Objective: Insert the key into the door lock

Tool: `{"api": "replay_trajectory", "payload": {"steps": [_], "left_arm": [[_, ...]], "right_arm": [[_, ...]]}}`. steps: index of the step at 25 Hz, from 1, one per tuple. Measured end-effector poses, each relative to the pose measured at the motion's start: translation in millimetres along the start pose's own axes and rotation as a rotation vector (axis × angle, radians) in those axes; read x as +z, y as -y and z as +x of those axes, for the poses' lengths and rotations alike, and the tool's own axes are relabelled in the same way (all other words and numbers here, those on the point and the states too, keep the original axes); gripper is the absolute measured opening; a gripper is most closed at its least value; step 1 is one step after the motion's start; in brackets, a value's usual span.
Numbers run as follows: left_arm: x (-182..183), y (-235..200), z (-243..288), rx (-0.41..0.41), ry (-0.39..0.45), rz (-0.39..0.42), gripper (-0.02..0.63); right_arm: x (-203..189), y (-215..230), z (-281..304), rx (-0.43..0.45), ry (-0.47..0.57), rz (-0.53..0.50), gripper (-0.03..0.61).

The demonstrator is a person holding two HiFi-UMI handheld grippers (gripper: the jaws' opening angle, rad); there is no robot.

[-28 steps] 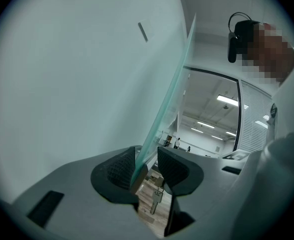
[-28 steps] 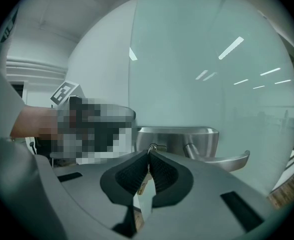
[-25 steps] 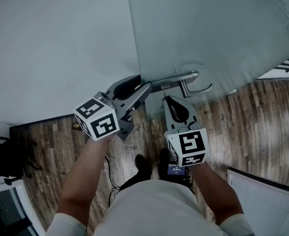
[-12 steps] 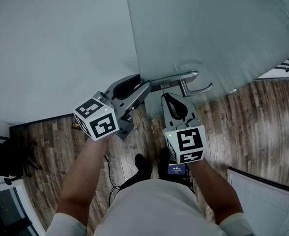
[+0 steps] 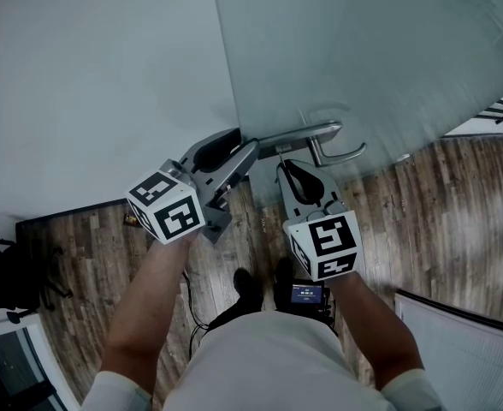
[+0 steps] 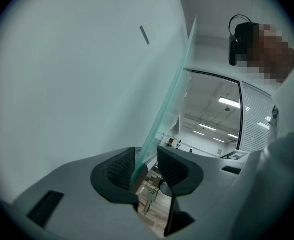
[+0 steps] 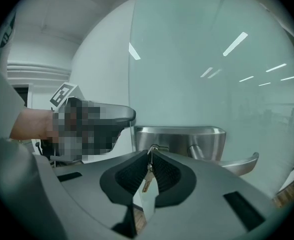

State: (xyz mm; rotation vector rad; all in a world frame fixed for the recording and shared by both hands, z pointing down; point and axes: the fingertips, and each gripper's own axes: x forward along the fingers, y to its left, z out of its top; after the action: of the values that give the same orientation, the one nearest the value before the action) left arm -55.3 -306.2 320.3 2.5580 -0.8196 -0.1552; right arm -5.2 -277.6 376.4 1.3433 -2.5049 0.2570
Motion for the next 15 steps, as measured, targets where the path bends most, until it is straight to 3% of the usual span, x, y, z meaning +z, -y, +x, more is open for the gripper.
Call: {"api": "replay_trajectory", "payload": {"steps": [15], "left_arm": [[4.5,4.2,-10.1,0.012,0.025,0.01,0.135]], "right_arm": [[7.6,-1.5,-10.6,0.02,0.007,-0.012,0.02]]}}
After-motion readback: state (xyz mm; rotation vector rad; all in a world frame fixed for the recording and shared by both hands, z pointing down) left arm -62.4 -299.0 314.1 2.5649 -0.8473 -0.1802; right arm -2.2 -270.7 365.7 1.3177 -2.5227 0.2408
